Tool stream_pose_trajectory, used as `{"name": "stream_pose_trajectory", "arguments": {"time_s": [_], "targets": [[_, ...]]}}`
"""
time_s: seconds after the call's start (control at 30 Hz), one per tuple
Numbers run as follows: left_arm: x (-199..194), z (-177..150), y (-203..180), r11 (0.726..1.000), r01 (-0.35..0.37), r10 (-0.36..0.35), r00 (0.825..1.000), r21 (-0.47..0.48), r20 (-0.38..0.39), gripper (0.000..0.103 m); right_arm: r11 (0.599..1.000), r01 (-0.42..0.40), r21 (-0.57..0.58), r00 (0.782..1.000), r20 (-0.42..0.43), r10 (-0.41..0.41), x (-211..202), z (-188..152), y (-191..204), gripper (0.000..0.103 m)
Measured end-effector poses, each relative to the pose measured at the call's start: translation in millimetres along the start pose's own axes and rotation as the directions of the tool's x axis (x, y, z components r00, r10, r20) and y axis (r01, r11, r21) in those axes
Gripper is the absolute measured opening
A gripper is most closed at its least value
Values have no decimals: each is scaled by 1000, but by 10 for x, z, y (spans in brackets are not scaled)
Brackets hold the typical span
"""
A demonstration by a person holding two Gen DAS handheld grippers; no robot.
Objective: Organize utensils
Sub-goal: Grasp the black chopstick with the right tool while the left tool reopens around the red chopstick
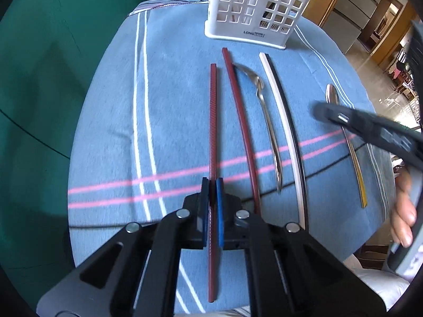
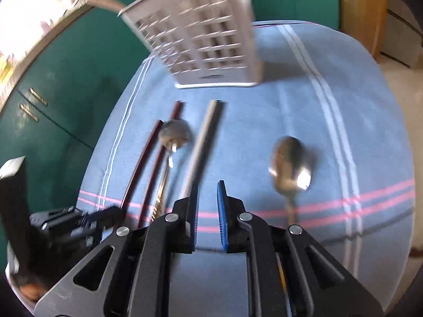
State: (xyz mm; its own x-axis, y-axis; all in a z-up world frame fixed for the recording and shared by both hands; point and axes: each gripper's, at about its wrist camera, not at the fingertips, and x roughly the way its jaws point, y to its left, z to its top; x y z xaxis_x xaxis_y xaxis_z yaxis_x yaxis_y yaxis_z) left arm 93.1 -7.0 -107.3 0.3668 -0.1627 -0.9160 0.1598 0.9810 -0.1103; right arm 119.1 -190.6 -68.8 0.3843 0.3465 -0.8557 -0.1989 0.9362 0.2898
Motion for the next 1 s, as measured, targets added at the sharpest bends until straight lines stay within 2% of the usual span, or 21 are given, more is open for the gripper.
{"name": "stream_pose_trajectory", "arguments": {"time_s": [0.1,0.13,0.27,0.3,0.4,0.5,0.7,0.9,1.0], "targets": [[-26,-44,32,1000,-1,1,1000,-9,1,6,1000,8,-12,999,-34,-9,196,76,93,14],[-34,-60,36,1000,0,0,1000,-11,3,6,999,47,-20,998,-50,-48,260,85,121,14],[-71,-73,63,1000,-6,6,1000,-26,17,7,997,77,-13,996,-50,-77,278,80,149,15],[-80,-71,68,1000,-6,7,1000,-27,20,10,996,85,-11,995,-52,-86,266,69,141,15],[-92,-52,88,1000,-3,4,1000,-28,26,16,998,61,15,996,-64,-60,230,8,61,15],[-80,-44,96,999,0,1,1000,-32,24,16,998,40,38,996,-79,-37,161,-65,-21,15],[-66,-35,86,999,7,-6,1000,-34,30,18,998,13,63,998,-59,-9,60,-112,-114,15],[-65,-49,92,999,12,-10,999,-41,36,18,996,88,7,994,-64,-87,138,-72,60,16],[-68,-56,90,999,10,-9,999,-40,38,18,996,89,24,994,-70,-87,153,-62,36,16]]}}
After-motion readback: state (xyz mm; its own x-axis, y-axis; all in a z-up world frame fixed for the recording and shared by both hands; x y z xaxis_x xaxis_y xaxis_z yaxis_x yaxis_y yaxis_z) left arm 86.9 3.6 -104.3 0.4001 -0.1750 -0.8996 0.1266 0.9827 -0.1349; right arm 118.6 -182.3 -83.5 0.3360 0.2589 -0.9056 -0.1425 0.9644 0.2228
